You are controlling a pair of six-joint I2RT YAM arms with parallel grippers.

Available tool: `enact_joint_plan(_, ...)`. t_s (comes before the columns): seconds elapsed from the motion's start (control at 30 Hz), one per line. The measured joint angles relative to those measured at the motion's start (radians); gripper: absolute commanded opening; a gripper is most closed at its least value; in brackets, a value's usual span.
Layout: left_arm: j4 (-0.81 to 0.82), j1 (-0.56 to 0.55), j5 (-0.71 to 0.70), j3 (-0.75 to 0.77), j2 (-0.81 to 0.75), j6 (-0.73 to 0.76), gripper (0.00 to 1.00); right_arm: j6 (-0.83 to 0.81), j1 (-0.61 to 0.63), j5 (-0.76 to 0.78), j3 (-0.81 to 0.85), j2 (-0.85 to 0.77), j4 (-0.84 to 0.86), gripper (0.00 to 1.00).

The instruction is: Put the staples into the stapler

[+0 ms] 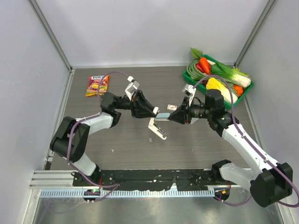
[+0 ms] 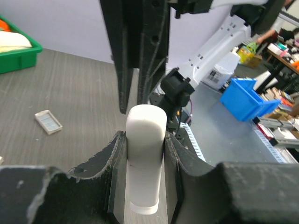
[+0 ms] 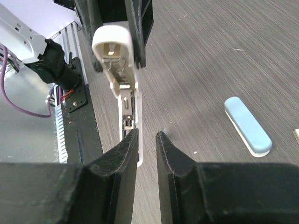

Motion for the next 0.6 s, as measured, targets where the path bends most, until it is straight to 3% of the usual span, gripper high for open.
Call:
enact_joint_plan(0.17,0.000,-0.013,0.063,-0.015,-0.034,0.003,0.00,-0.015,0.008,0.014,-0.014,0.002,0.007,0.28)
enact_joint_plan(0.3,-0.004,0.040,0.132,-0.018,-0.122,-0.014,0.00,-0.108,0.018,0.093,-0.013,0.025,-0.040,0.32)
enact_joint_plan(0.43,0.001,0.187,0.175,-0.071,-0.267,-0.031,0.00,-0.206,0.072,0.218,-0.013,0.071,-0.087,0.38)
enact_joint_plan(0.6,0.004,0.476,0.185,-0.212,-0.455,-0.032,0.00,-0.369,0.261,0.349,0.013,0.163,-0.165,0.44)
